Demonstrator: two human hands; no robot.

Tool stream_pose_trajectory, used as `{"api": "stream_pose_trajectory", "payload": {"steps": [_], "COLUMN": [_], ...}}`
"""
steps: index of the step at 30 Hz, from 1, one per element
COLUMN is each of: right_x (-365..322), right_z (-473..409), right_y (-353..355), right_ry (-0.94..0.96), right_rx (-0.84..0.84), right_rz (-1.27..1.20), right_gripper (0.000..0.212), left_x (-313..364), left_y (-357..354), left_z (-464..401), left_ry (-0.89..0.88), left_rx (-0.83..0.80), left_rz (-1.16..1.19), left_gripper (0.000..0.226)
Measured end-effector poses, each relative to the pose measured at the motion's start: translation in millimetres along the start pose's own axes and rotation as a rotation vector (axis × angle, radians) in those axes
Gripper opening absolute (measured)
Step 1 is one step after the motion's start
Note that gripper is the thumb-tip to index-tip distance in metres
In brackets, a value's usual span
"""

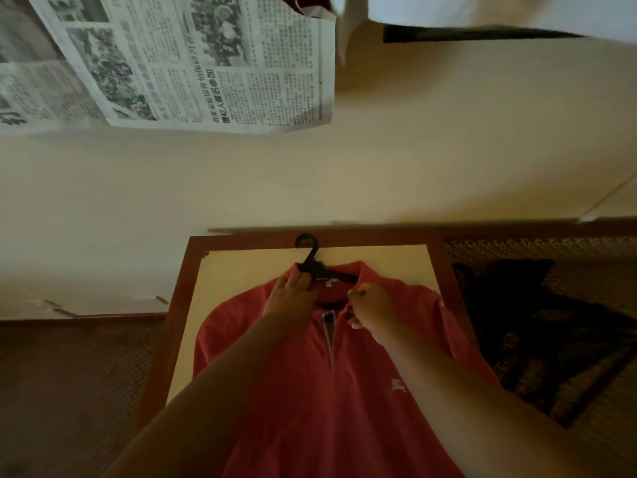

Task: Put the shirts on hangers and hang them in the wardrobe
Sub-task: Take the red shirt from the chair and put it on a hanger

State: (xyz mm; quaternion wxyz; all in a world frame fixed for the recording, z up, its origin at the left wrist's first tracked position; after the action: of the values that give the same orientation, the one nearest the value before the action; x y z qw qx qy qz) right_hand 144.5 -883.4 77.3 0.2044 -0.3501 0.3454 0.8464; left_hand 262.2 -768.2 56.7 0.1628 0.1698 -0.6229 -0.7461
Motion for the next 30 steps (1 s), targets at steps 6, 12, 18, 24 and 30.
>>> {"api": "stream_pose_trajectory", "payload": {"steps": [6, 12, 18, 24, 30], "right_x": [31, 69, 65, 67, 69], "right_z": [19, 58, 48, 47, 44], "right_y": [-3, -34, -36, -28, -24], "right_ry": [0.139, 0.277, 0.237, 0.167, 0.144], "right_rx": [0.046, -0.029, 0.025, 0.138, 0.143], "right_rz": [0.11, 0.532, 0.575, 0.377, 0.28], "right_gripper": [0.023, 0.037, 0.043, 0.018, 0.019], "left_x": [13, 53, 68, 71, 75], "left_y": [-2, -23, -41, -34, -26], "left_z": [9, 72, 90, 81, 70], "left_ry": [0.302, 0.592, 0.525, 0.472, 0.458], "left_rx": [0.146, 0.244, 0.188, 0.141, 0.048], "left_rz": [0.275, 0.844, 0.881, 0.786, 0.705], "left_gripper": [0.029, 0.018, 0.025, 0.021, 0.023]}}
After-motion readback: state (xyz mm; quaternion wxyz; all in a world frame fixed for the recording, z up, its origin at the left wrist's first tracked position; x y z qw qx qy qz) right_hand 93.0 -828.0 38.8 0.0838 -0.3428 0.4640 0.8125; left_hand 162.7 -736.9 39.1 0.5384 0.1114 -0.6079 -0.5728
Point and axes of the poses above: each hand's wrist, its own z-axis away from the middle knuckle, its own y-axis out of the back of the hand, x = y × z, the point moved 2 cm from there along -z, towards the middle knuckle, and after that the axes turned 7 degrees about x, right-handed, at the moved point
